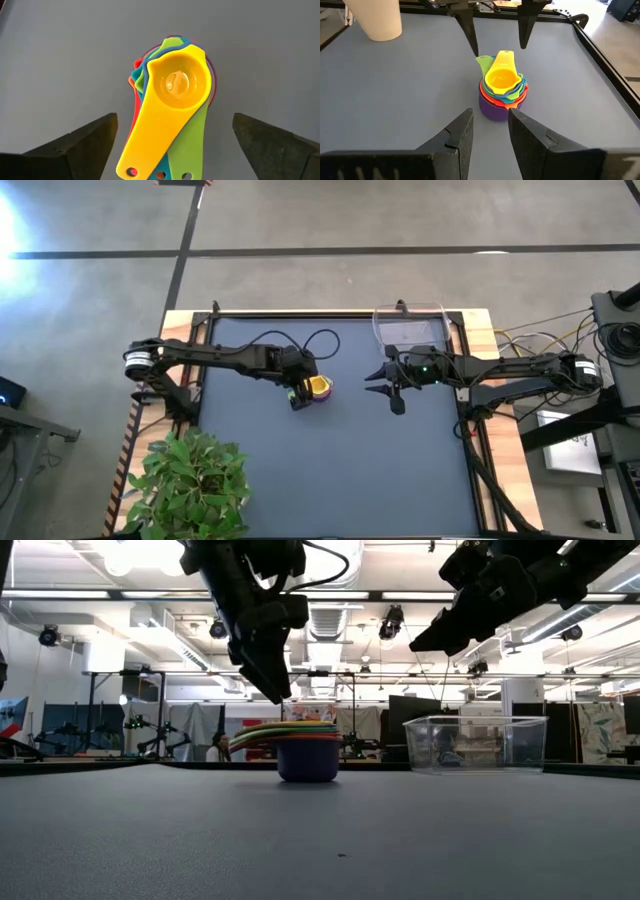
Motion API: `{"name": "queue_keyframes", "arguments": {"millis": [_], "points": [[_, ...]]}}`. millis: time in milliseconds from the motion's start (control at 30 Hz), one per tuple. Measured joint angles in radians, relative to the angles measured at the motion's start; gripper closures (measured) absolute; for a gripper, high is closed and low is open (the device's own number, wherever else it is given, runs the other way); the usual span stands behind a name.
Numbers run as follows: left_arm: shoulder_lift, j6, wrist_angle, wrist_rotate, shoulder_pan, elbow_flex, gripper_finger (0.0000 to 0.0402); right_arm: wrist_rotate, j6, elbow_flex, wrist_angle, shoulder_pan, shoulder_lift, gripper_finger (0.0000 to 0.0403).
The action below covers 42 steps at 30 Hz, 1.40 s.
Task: Nest measuring cups in basket
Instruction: Adjust the stacked measuring cups on the table
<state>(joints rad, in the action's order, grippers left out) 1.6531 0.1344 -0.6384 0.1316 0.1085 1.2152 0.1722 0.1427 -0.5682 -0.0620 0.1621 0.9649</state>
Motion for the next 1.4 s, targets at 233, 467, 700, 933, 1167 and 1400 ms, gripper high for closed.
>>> {"name": "queue_keyframes", "arguments": {"millis": [233,467,700,933,1167,1400], "points": [[0.000,-0.039,-0.001,0.002,0.000,0.000,0.0003,0.000,0.000,0.000,0.000,0.000,0.000,0.0291],[0.001,-0.082,-0.055,-0.001,0.016,0.000,0.0008,0.000,0.000,0.000,0.000,0.000,0.000,0.0291],[0.016,-0.135,-0.057,-0.058,0.056,0.000,0.0008,0.000,-0.001,0.000,0.001,0.000,0.000,0.0291],[0.042,-0.169,-0.061,-0.167,0.103,0.000,0.0009,0.001,-0.001,0.000,0.005,0.000,0.000,0.0291],[0.064,-0.194,-0.072,-0.233,0.129,0.000,0.0021,0.001,-0.001,0.000,0.005,0.000,0.000,0.0291],[0.096,-0.213,-0.073,-0.230,0.159,0.000,0.0025,0.001,0.000,0.000,0.005,0.000,0.000,0.0291]]}}
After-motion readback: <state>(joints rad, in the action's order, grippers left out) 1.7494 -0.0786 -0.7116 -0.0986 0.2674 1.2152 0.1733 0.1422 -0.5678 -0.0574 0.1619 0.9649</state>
